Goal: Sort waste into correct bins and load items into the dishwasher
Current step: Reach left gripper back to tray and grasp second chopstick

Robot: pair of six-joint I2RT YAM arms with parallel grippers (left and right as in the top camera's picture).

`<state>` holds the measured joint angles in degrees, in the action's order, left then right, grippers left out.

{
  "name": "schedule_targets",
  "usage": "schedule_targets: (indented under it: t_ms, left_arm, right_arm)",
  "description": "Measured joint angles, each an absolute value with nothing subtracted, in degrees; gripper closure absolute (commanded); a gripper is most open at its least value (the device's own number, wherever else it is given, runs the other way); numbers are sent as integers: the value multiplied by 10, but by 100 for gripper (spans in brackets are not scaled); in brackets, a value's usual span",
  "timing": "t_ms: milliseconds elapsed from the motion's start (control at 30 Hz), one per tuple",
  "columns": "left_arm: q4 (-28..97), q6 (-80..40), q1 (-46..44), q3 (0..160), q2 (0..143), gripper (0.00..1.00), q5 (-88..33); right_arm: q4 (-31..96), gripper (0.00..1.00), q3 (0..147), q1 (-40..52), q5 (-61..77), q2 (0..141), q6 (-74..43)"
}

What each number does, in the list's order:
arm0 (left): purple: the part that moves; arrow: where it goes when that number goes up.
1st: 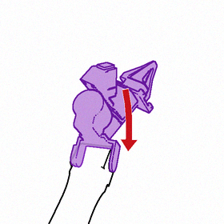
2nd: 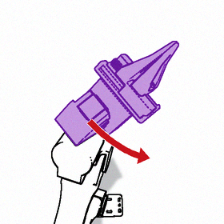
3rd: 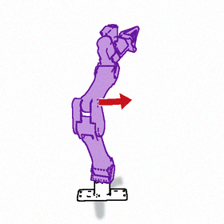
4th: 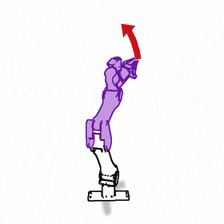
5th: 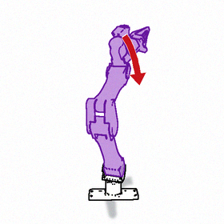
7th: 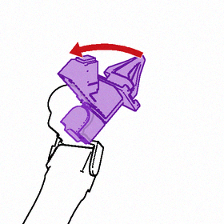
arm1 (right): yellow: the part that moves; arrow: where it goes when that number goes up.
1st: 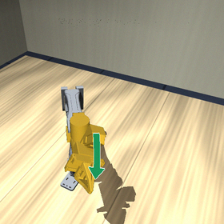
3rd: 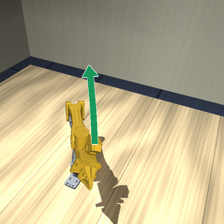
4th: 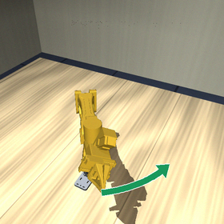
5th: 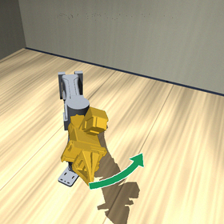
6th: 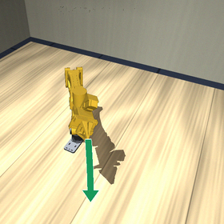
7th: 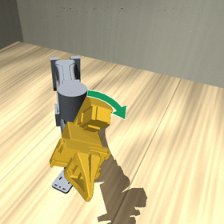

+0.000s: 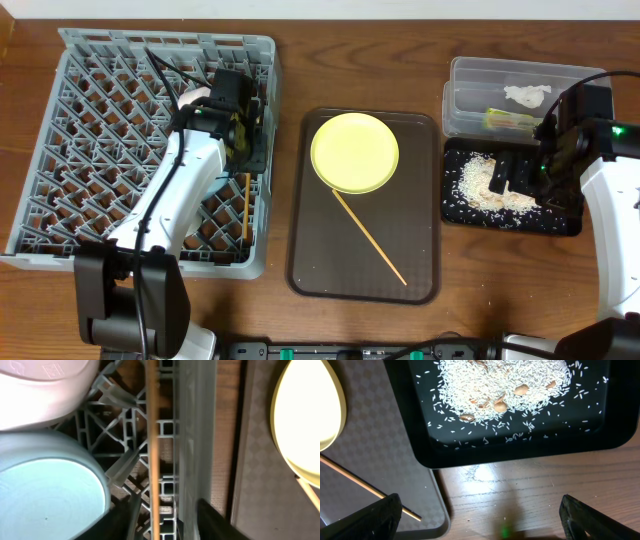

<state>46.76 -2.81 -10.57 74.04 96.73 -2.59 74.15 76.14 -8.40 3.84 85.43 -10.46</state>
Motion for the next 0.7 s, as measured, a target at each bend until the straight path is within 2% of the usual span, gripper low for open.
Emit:
schedule_targets:
  t_ms: [267,467,567,700]
  left_arm:
    - [493,-105,-135,740,943,46,-88]
    - [467,-230,-239,739,941,42,-121]
    - [451,-304,-299,738,948,38,-98]
    - [436,-385,-385,736,986,37,-57]
  right_arm:
    - [741,1,761,-84,38,854,-105]
    - [741,1,761,-84,38,854,-105]
    - [741,2,761,-84,38,854,-105]
    - [742,1,761,-84,38,854,-104]
